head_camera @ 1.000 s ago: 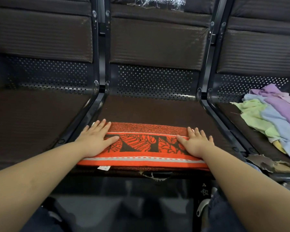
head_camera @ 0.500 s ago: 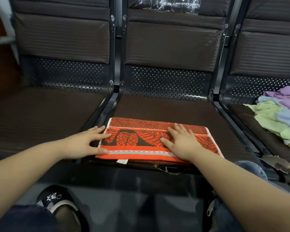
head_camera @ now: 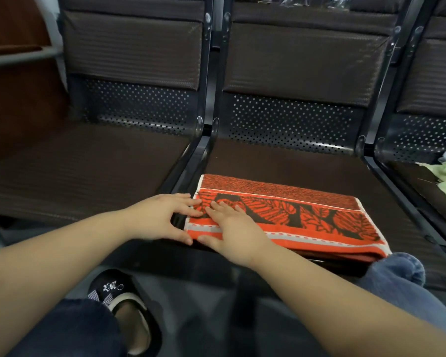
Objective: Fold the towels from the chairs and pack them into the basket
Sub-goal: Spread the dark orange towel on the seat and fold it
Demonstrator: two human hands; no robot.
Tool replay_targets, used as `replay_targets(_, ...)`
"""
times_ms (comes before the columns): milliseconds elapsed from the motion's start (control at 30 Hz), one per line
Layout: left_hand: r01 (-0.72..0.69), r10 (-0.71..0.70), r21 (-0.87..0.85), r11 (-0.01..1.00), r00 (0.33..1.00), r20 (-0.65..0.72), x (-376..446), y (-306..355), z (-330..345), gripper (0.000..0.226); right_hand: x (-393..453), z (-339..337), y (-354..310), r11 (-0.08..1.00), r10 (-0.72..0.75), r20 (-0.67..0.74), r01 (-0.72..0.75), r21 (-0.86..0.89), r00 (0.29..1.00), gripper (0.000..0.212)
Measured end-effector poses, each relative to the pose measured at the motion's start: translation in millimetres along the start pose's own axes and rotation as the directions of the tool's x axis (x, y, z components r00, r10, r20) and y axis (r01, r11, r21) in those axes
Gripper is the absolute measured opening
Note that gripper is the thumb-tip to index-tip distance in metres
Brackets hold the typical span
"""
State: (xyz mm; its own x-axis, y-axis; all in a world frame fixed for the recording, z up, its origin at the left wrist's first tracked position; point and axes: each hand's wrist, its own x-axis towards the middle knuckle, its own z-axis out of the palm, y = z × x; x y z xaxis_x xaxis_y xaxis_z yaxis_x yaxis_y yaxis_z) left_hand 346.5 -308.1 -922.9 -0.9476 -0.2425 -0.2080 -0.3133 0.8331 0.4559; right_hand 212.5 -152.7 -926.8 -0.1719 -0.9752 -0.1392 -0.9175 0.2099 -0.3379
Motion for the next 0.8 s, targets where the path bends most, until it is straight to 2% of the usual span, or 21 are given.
replay_targets(133, -0.004, 0.012, 0.070, 0.998, 0.994, -0.112, 4, 0, 1, 0.060, 7, 2, 2, 0.999, 0.002, -0.059, 0.001, 0.051, 0.998, 0.060)
replay_targets(200, -0.007, 0.018, 0.071, 0.997, 0.987, -0.157, 7, 1, 0, 0.048, 8, 2, 5, 0.993, 0.011, -0.103, 0.001, 0.115, 0.995, 0.054)
replay_targets(300, -0.026, 0.032, 0.034, 0.999, 0.982, -0.185, 12, 4, -3, 0.039, 6, -4, 7, 0.982, 0.047, -0.154, -0.017, 0.190, 0.987, 0.043)
replay_targets(367, -0.025, 0.019, -0.029, 0.999, 0.982, -0.190, 14, 7, -11, 0.042, 4, -13, 9, 0.962, 0.066, -0.156, -0.021, 0.271, 0.986, 0.031)
replay_targets(433, 0.017, -0.044, -0.179, 0.984, 0.988, -0.146, 11, 15, -21, 0.051, 1, -27, 11, 0.920, 0.085, -0.105, -0.037, 0.390, 0.991, 0.020)
replay_targets(500, 0.021, -0.045, -0.419, 0.908, 0.998, -0.048, 7, 26, -28, 0.054, -7, -41, 13, 0.851, 0.077, -0.011, -0.059, 0.522, 0.997, 0.013)
replay_targets(567, 0.038, -0.009, -0.578, 0.815, 0.999, 0.054, 3, 40, -33, 0.047, -21, -53, 15, 0.739, 0.028, 0.082, -0.076, 0.669, 0.996, 0.015)
replay_targets(700, 0.076, 0.072, -0.663, 0.745, 0.979, 0.193, 0, 65, -36, 0.033, -51, -68, 18, 0.568, -0.061, 0.181, -0.115, 0.815, 0.982, 0.013)
replay_targets(733, 0.078, 0.084, -0.672, 0.736, 0.975, 0.206, 1, 70, -37, 0.031, -55, -68, 19, 0.544, -0.073, 0.182, -0.114, 0.831, 0.981, 0.021)
replay_targets(800, 0.067, 0.090, -0.690, 0.721, 0.978, 0.189, 7, 78, -40, 0.028, -60, -67, 24, 0.488, -0.058, 0.156, -0.108, 0.866, 0.986, 0.053)
